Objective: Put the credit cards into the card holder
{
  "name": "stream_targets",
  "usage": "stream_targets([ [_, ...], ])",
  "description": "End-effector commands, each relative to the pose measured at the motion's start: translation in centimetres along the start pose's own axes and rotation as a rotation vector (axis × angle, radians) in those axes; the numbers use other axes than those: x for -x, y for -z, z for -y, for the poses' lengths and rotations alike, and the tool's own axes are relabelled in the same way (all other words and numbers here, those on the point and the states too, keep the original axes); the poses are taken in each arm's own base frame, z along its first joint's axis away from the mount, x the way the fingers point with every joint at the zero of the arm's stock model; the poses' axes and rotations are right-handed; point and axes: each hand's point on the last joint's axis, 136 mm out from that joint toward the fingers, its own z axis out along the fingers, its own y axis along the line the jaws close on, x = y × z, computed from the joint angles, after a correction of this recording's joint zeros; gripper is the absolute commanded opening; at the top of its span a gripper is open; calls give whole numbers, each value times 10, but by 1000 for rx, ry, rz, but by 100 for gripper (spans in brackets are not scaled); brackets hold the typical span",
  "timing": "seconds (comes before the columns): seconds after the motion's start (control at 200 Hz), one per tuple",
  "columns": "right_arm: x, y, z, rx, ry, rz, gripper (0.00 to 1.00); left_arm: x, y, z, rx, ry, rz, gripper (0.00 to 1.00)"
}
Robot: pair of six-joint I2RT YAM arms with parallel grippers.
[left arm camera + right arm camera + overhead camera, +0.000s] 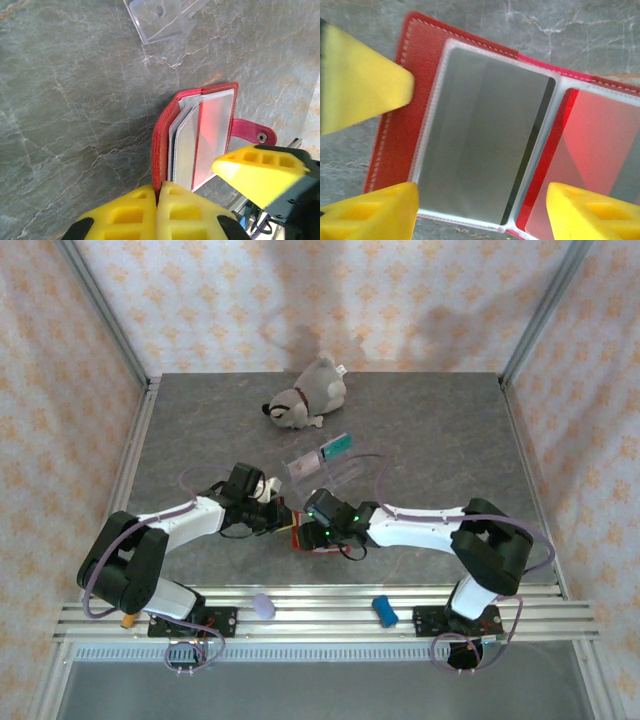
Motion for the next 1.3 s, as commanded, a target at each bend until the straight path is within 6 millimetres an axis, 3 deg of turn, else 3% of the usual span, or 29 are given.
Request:
stream_targets([
  [0.0, 10, 1, 0, -25, -18, 35, 70, 4, 5, 19, -60, -23, 6, 2],
  [0.225, 10, 4, 0, -26, -25, 32, 76, 6, 10, 29, -105, -17, 26, 1],
  [0.37, 16, 16, -9, 19, -25, 56, 76, 4, 11, 26, -99, -14, 34, 0],
  [0.626, 16, 18, -22, 92, -24, 56, 77, 3, 5, 20, -86, 2, 23, 0],
  [0.891, 3, -4, 7, -26, -35, 40, 76, 4, 7, 22, -90, -5, 29, 0],
  [1.076, 9, 12, 26, -103, -52, 112, 62, 0, 7, 18, -65, -9, 13, 0],
  [1.297, 11, 28, 36, -129, -37, 140, 57, 0, 6, 13, -30, -27, 0, 0],
])
